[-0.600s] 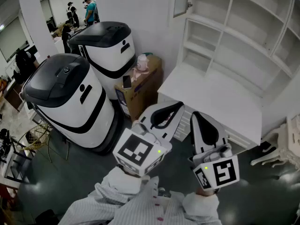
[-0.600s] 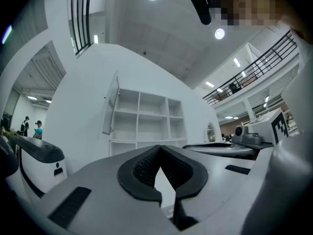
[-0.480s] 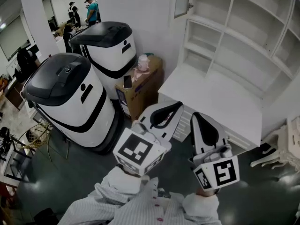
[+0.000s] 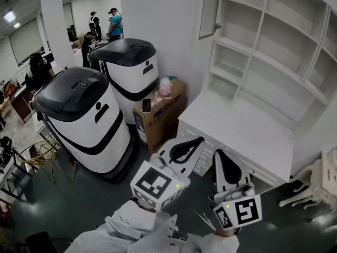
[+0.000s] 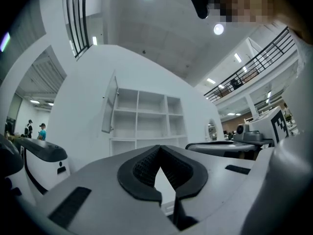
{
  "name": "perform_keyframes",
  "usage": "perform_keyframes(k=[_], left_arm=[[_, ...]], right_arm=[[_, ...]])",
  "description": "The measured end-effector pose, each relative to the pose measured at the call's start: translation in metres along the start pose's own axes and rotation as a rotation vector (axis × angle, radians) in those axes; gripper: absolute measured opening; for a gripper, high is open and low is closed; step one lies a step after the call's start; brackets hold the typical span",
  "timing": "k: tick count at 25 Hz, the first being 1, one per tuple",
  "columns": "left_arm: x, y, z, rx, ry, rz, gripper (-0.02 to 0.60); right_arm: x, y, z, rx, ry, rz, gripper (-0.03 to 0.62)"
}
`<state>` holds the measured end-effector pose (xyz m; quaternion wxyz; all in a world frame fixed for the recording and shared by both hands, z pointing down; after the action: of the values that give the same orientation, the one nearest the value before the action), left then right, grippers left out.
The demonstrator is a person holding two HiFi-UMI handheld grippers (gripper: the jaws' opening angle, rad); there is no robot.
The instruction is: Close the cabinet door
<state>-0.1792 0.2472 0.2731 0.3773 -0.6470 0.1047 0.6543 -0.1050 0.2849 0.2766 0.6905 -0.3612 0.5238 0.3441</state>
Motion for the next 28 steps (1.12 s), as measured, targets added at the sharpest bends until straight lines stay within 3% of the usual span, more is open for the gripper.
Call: perform_keyframes(k=[10, 20, 28], left_arm=[[-0.015, 0.007, -0.014, 0.015, 0.019, -0.004, 0.009], [-0.042, 0.087, -0.084, 0.014, -0.010, -0.012, 0.009], [-0.070, 0.151, -0.140, -0.031, -0.016, -0.018, 0.009]], right_arm=[[-0.009, -0.019, -0.012, 0.005, 0.001, -0.029, 0.014], [-0.008, -0.068, -0.108, 0.006, -0.004, -0.018, 0.014], [-0.010, -0.109, -0.187, -0.031, -0.014, -0.008, 0.014]])
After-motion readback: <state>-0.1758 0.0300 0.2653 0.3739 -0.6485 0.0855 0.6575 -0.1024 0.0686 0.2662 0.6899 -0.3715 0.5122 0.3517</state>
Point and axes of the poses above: the fingertips, and each gripper's own axes: z backward along the fingers, y to its left, x out of its top, the point moved 3 cm from there along z, backward along the fingers, and after that the axes turned 15 degrees about -z, right-handed, at the moved point
